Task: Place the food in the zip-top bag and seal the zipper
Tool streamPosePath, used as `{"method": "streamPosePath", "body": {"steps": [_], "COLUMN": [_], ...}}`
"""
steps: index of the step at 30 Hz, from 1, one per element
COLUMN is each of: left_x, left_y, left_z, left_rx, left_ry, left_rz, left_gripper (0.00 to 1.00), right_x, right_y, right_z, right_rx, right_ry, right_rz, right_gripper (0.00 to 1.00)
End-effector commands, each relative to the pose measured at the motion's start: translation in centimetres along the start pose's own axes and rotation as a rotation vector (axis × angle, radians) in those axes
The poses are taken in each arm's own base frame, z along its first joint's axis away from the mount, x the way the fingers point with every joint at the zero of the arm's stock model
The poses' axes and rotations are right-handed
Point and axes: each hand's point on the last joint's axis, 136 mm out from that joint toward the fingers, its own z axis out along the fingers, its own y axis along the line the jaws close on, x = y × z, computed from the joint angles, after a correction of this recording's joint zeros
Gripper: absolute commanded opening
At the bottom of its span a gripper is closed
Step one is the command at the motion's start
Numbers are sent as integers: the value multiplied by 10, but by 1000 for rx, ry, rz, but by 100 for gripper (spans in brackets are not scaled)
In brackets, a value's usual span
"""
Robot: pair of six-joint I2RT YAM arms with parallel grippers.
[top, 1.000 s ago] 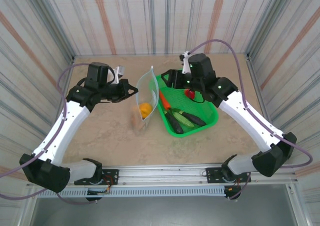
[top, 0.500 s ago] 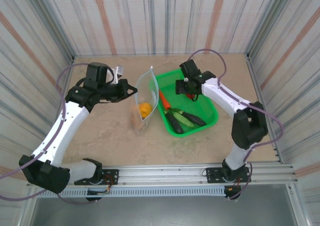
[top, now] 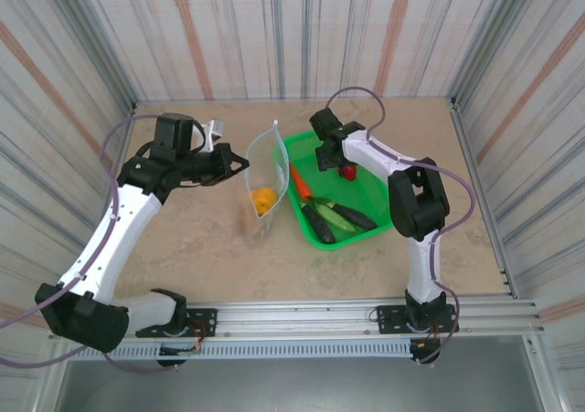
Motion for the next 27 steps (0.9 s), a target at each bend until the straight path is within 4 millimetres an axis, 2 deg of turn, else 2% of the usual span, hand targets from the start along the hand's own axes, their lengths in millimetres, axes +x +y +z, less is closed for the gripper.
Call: {"method": "streamPosePath", "body": {"steps": [1,9,15,19,24,27], "left_x": [5,0,-1,-1,0,0], "left_y": [2,1,-1,1,3,2], "left_z": [-2,-1,1,2,5,4], "left_rx": [8,16,24,16,15,20], "left_ry": [15,16,22,25,36,32], "left_rz": [17,18,13,6,-15,-24], "left_gripper": [0,0,0,0,0,0], "right_x": [8,18,17,1,-18,-25], "right_y": [-3,10,13,10,-1,-6], "right_z": [12,32,31,1,-60,-104], "right_rx": [50,-6,-46,-88,-174,-257], "right_ry": [45,88,90,26,-81,-146], "right_rz": [-51,-49,-17,24,101,149], "right_gripper": [82,77,65,57,52,52]}}
